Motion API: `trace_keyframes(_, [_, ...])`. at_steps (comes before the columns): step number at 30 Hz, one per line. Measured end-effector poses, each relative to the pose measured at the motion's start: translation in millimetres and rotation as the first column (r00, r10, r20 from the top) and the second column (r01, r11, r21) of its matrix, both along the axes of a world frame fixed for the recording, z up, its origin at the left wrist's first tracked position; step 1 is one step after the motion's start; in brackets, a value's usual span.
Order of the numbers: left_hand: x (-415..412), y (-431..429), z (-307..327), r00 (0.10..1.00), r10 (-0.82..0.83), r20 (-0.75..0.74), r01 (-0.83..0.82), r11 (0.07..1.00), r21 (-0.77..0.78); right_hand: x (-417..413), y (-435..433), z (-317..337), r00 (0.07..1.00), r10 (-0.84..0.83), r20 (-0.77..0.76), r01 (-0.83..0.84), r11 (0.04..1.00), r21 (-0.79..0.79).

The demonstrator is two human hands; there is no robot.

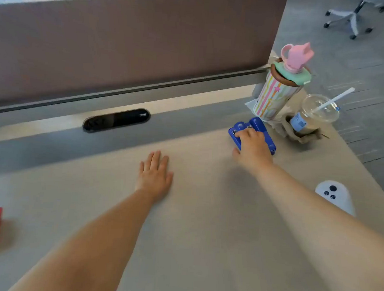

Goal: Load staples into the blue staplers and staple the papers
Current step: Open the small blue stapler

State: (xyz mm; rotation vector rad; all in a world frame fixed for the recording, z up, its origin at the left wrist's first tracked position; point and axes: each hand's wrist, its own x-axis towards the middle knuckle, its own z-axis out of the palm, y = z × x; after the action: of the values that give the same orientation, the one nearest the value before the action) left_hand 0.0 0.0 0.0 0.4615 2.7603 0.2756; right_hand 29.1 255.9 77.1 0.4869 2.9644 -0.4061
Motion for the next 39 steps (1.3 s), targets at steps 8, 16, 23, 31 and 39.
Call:
trace_keyframes(8, [-1,-6,-10,0.997,0.030,-0.070,-0.024,0.997,0.075,-23,8,-28,0.992,-0.121,-0.045,0.120,0.993,-0.021])
trace_keyframes(16, [-1,-5,-10,0.997,0.037,-0.071,-0.032,0.997,0.073,-39,15,-39,0.966,-0.258,0.009,0.258,0.965,-0.050])
trace_keyframes(23, [-2,-6,-11,0.996,0.042,-0.076,-0.035,0.995,0.094,-31,2,-39,0.991,-0.119,-0.056,0.110,0.983,-0.149])
trace_keyframes(31, [-5,-13,-9,0.997,0.081,-0.017,-0.074,0.966,0.246,0,-48,-33,0.988,0.147,-0.049,-0.155,0.959,-0.238])
trace_keyframes(39, [42,-85,-3,0.984,0.121,0.130,-0.163,0.903,0.398,30,-129,-32,0.911,0.412,-0.020,-0.397,0.861,-0.317])
